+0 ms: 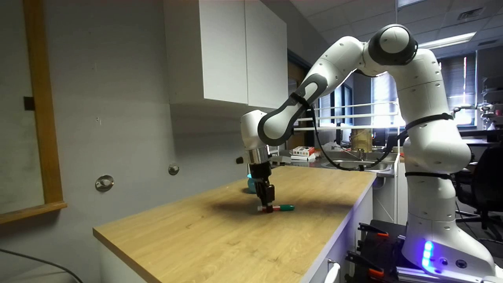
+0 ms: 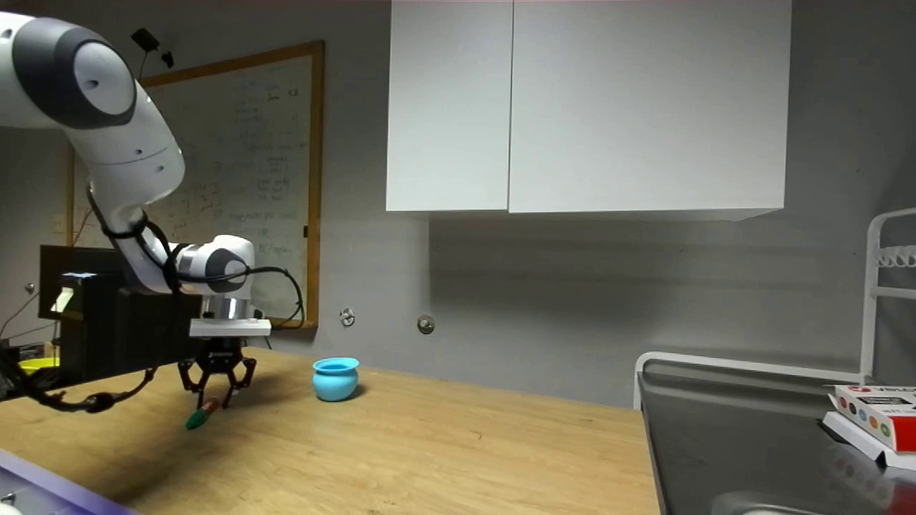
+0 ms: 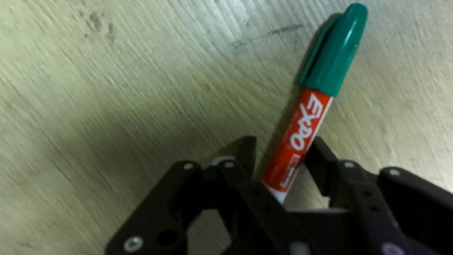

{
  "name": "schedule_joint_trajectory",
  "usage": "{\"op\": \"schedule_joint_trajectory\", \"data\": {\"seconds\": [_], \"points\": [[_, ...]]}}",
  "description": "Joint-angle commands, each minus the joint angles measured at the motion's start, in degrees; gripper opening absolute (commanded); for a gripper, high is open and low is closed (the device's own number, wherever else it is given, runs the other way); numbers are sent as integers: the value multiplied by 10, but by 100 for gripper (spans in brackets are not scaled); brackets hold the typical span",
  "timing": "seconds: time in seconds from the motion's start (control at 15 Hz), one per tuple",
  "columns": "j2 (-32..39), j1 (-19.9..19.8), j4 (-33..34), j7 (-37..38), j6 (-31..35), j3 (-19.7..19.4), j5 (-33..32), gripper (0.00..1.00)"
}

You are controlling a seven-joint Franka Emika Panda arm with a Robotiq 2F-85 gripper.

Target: Put the pen in the blue bowl

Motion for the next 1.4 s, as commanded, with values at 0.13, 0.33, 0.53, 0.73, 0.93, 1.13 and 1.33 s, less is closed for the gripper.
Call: {"op": "schedule_joint_trajectory", "data": {"seconds": [0.13,0.33,0.53,0.73,0.93,1.13,1.33], "points": [[-6,-6,6,35,-10,9,-43,11],[-21,-2,1,87,-5,6,-91,15],[-41,0,-3,158,4,3,-140,15],[-70,-1,-9,248,29,2,-178,15],[-100,-7,-7,325,49,0,-202,15],[-129,-19,-4,403,66,-1,-236,15],[-151,-40,5,478,84,-1,-276,15]]}}
